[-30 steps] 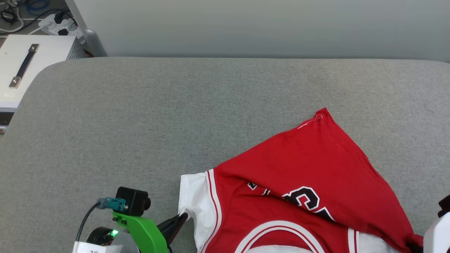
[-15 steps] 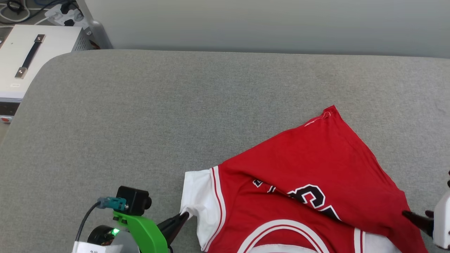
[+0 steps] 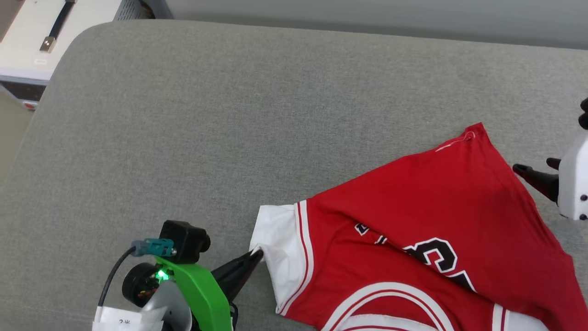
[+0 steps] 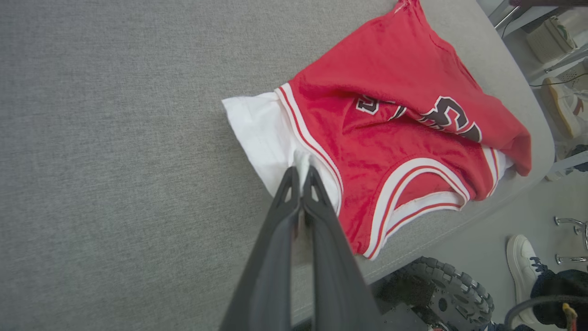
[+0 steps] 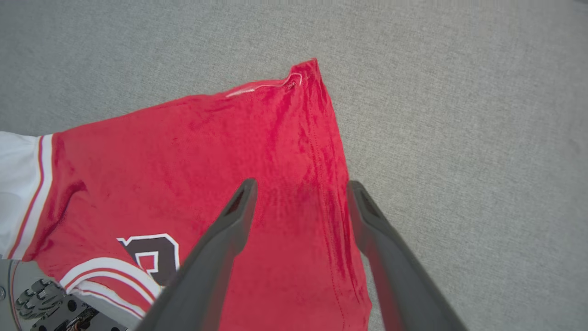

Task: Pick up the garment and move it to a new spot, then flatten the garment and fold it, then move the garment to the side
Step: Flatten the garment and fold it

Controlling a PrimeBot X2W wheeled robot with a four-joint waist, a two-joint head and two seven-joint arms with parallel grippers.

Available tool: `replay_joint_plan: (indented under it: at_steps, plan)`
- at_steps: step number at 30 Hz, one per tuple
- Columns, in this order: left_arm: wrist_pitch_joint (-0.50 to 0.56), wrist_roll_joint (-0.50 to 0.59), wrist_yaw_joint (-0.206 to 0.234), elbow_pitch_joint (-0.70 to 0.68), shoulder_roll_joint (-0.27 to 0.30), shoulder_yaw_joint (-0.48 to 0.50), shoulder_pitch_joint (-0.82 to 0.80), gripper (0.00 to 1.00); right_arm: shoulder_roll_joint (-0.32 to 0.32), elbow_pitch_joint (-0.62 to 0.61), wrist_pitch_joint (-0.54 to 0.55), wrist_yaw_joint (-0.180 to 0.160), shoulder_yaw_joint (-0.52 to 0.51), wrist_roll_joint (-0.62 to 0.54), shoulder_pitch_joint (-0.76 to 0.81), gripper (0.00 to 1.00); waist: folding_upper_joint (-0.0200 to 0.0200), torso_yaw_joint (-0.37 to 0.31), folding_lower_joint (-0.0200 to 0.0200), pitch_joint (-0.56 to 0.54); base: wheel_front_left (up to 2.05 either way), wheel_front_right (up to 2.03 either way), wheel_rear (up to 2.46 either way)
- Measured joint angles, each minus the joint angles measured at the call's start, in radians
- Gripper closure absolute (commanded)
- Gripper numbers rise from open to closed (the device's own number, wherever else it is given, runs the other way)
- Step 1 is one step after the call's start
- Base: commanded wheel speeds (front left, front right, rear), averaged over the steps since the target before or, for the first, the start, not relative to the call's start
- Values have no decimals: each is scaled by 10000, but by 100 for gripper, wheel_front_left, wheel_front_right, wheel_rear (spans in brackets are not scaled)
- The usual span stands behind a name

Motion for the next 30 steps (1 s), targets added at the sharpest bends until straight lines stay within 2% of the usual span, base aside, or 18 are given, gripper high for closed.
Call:
replay_joint_plan:
  at_steps: [7, 13, 19, 28, 29, 30]
  plan:
    - [35, 244, -102, -351, -44, -59, -415, 100, 15, 1254, 307, 0, 721, -644, -1726, 0, 0, 563, 0, 826, 0, 0, 0]
    - [25, 407, -182, -320, -211, -107, -599, 100, -332, 2253, 385, 0, 1064, -1076, -2644, 0, 0, 1089, 0, 1472, 0, 0, 0]
    - [-81, 418, -314, -134, -399, -173, -708, 100, -556, 2911, 297, 0, 1365, -1108, -2945, 0, 0, 1560, 1, 1956, 0, 0, 0]
    - [-153, 418, -326, 90, -562, -180, -754, 100, -915, 3185, 65, -2, 1862, -1053, -3143, 0, 0, 1918, 0, 2406, 0, 0, 0]
    - [-153, 418, -332, 107, -581, -192, -765, 100, -978, 3210, 67, -2, 1912, -1026, -3151, 44, 0, 1944, 0, 2428, 0, 0, 0]
    - [-151, 418, -355, 134, -594, -215, -784, 100, -1034, 3212, 61, -2, 1962, -982, -3168, 100, 0, 1969, 0, 2442, 0, 0, 0]
